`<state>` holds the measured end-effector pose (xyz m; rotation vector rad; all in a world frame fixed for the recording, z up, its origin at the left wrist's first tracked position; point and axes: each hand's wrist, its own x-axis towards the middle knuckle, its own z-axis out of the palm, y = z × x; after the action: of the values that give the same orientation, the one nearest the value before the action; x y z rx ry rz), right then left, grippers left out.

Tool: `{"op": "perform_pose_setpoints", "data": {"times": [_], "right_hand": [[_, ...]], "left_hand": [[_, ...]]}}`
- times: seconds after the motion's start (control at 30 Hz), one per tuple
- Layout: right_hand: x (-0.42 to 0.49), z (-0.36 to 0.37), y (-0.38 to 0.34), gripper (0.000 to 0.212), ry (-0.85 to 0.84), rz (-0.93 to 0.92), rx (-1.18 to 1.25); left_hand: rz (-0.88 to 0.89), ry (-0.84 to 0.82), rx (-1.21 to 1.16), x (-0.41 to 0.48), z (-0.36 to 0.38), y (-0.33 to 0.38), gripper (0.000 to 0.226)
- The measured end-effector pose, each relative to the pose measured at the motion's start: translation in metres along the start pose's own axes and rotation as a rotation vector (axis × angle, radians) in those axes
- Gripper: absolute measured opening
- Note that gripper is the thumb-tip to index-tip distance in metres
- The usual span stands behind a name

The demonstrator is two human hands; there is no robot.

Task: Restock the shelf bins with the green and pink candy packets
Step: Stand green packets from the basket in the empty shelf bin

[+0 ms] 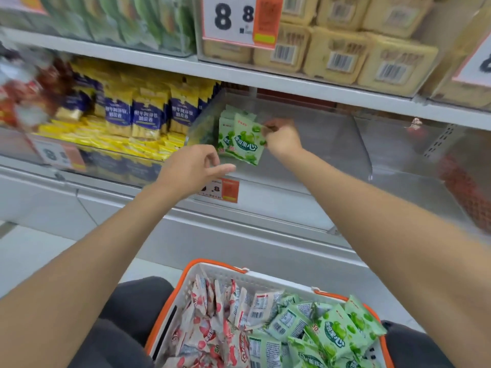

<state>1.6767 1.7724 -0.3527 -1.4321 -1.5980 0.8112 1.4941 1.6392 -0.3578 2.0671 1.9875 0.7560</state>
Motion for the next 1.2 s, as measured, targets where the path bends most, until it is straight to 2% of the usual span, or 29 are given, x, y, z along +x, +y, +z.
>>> {"op": "perform_pose_setpoints", "data": {"times": [0.1,0.17,0.27,0.33,0.37,0.43,0.5,0.73,0.87,0.97,1.1,1.2], "right_hand": [[0.015,0.029,0.003,0.021,-0.011,0.036,-0.118],[0.02,0.041,0.008,0.024,-0.004,0.075,-0.095],[0.021,0.053,0.015,0.053,-0.006,0.149,-0.096],[0.026,0.061,0.023,0.078,-0.05,0.22,-0.215],[0.028,0.064,0.026,0.084,-0.093,0.265,-0.271],[0.032,0.072,0.03,0.072,-0.189,0.313,-0.335],[0.035,0.08,0.03,0.055,-0.196,0.306,-0.366],[0.052,0.109,0.032,0.078,-0.038,0.451,-0.219],[0.051,0.105,0.037,0.087,-0.072,0.425,-0.24],[0.041,0.091,0.032,0.075,-0.116,0.417,-0.212],[0.011,0.054,0.016,0.044,-0.182,0.326,-0.33],[-0.029,0.019,0.003,0.041,-0.151,0.095,-0.406]], "left_hand": [[-0.005,0.003,0.105,0.006,0.001,-0.006,0.023],[-0.011,0.024,0.114,0.007,0.006,-0.008,0.018],[0.002,0.069,0.096,0.007,0.01,-0.009,0.018],[0.012,0.08,0.088,0.006,0.011,-0.01,0.018],[0.016,0.082,0.084,0.006,0.01,-0.01,0.018],[0.021,0.083,0.08,0.006,0.01,-0.01,0.018],[0.013,0.087,0.077,0.005,0.011,-0.01,0.018],[-0.024,0.104,0.081,0.004,0.011,-0.007,0.02],[-0.019,0.107,0.08,0.005,0.011,-0.006,0.019],[-0.02,0.107,0.072,0.004,0.011,-0.006,0.02],[-0.035,0.151,0.032,-0.003,0.011,0.0,0.021],[-0.054,0.223,-0.121,-0.013,0.013,0.008,0.021]]}}
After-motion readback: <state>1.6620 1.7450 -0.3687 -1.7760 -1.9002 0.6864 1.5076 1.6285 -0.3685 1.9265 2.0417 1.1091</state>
